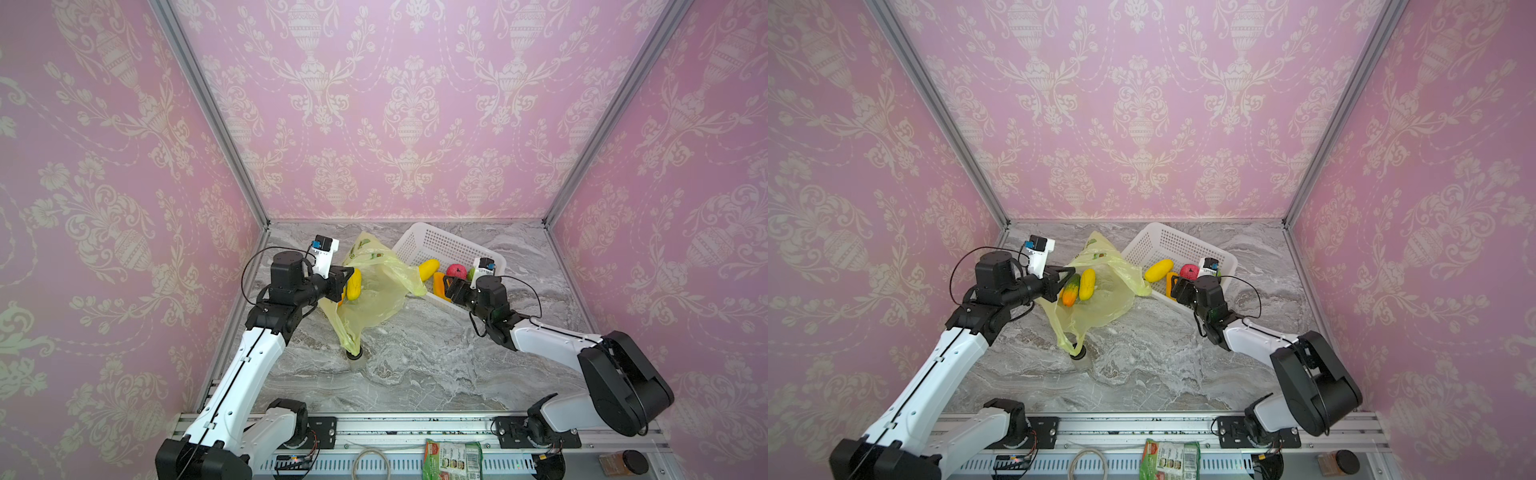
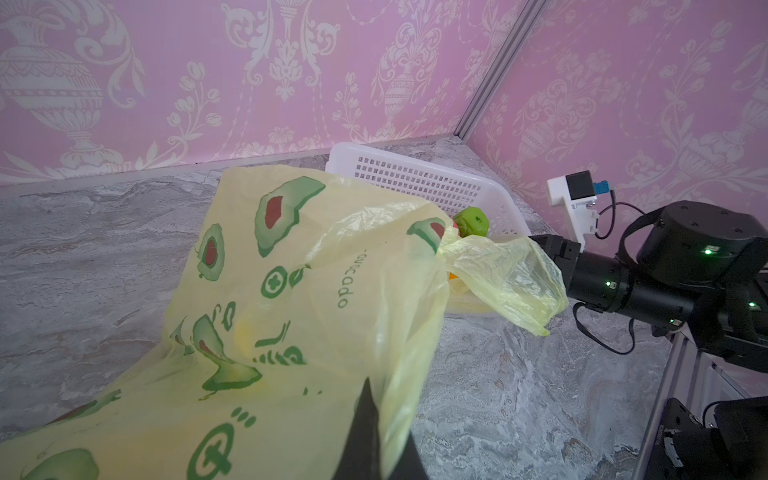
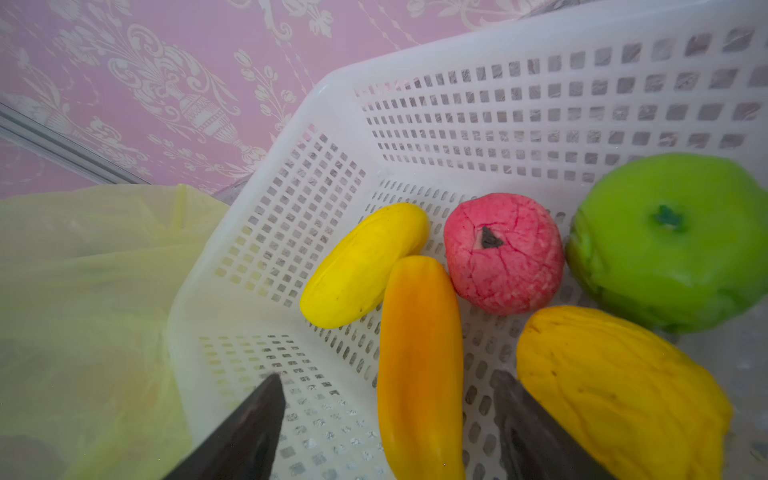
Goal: Untie the knot of the plastic bag and take out the fruit
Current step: 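Lower the papaya into the basket and open the right gripper, then move the right gripper back over the bag opening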
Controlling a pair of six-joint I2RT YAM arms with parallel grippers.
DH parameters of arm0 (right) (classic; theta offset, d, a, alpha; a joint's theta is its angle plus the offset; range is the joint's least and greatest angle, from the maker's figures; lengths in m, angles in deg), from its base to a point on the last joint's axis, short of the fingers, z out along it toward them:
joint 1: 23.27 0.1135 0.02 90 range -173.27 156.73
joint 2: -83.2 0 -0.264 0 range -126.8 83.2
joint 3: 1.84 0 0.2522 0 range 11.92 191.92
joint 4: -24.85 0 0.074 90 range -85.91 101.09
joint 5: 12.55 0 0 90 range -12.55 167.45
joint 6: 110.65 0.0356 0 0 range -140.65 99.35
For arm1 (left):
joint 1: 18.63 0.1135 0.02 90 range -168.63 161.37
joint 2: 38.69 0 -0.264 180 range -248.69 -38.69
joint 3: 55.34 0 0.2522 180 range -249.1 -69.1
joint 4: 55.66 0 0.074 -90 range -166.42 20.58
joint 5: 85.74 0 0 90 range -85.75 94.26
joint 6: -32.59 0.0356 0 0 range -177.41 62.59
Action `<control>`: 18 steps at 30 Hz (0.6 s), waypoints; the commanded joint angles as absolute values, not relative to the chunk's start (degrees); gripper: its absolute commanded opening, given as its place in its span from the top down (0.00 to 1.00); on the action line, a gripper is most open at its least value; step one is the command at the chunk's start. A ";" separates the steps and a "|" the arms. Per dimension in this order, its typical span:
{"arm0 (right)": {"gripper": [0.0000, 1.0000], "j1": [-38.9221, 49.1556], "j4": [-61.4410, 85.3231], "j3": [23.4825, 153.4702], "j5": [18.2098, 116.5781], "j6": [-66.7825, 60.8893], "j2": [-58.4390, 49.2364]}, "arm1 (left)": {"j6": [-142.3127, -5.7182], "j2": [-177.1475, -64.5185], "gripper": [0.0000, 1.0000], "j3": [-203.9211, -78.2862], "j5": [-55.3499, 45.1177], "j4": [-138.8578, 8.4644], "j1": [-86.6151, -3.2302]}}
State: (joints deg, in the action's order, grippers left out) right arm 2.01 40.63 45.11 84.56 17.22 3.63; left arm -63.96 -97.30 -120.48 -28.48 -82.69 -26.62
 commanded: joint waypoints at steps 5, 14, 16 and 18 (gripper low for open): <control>0.18 8.27 41.31 40.60 88.39 9.97 17.19 | -64.97 -97.14 1.00 -121.29 -30.18 -82.47 -26.13; 0.28 25.71 50.63 38.50 85.88 -6.48 24.11 | -64.95 -97.31 1.00 -121.30 -30.24 -82.47 -26.14; 0.28 29.55 51.09 40.32 83.52 -10.44 21.89 | -64.97 -97.26 1.00 -121.30 -30.15 -82.44 -26.15; 0.28 33.19 50.28 43.35 82.85 -13.89 17.88 | -64.96 -97.25 1.00 -121.22 -30.13 -82.45 -26.17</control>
State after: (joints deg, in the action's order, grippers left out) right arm 29.66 48.37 40.22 86.05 -5.34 21.68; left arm -64.04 -97.30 -120.48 -28.50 -82.69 -26.62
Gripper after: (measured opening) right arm 0.719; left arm 0.045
